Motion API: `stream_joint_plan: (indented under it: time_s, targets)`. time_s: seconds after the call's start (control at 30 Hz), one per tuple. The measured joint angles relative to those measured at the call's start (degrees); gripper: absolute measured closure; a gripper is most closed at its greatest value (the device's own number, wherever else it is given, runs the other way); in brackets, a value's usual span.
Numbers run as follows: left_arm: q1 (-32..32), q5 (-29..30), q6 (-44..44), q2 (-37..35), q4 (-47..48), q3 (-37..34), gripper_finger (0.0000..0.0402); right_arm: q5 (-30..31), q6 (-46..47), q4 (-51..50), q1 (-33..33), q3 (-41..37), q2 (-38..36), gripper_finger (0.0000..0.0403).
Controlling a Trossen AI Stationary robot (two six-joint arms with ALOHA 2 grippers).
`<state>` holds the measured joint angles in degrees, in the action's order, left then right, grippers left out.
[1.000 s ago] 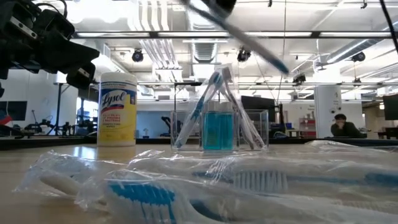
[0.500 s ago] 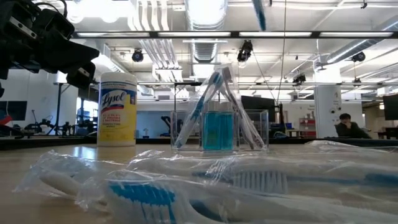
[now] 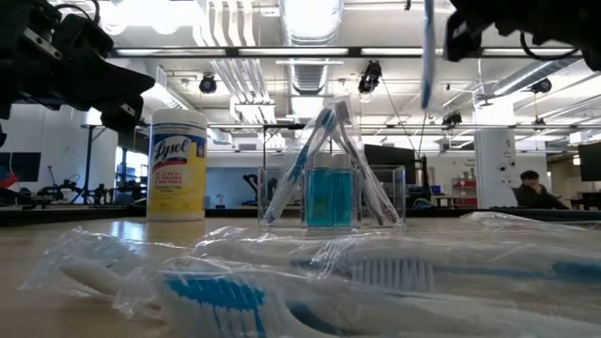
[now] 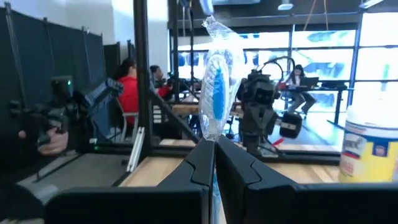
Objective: Pick & Place toothbrushing station
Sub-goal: Put the blue toothbrush into the left compartment of the transparent organizer
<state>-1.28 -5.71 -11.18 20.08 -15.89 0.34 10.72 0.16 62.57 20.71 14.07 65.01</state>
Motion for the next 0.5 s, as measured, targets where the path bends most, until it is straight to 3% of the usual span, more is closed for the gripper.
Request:
stream_joint_plan:
  time_s: [0.5]
  targets:
    - [0.0, 15.4, -2.9, 0.0, -1.2, 0.2, 0.0394, -2.6, -1.4, 0.7, -0.2, -12.2, -14.1, 0.0394]
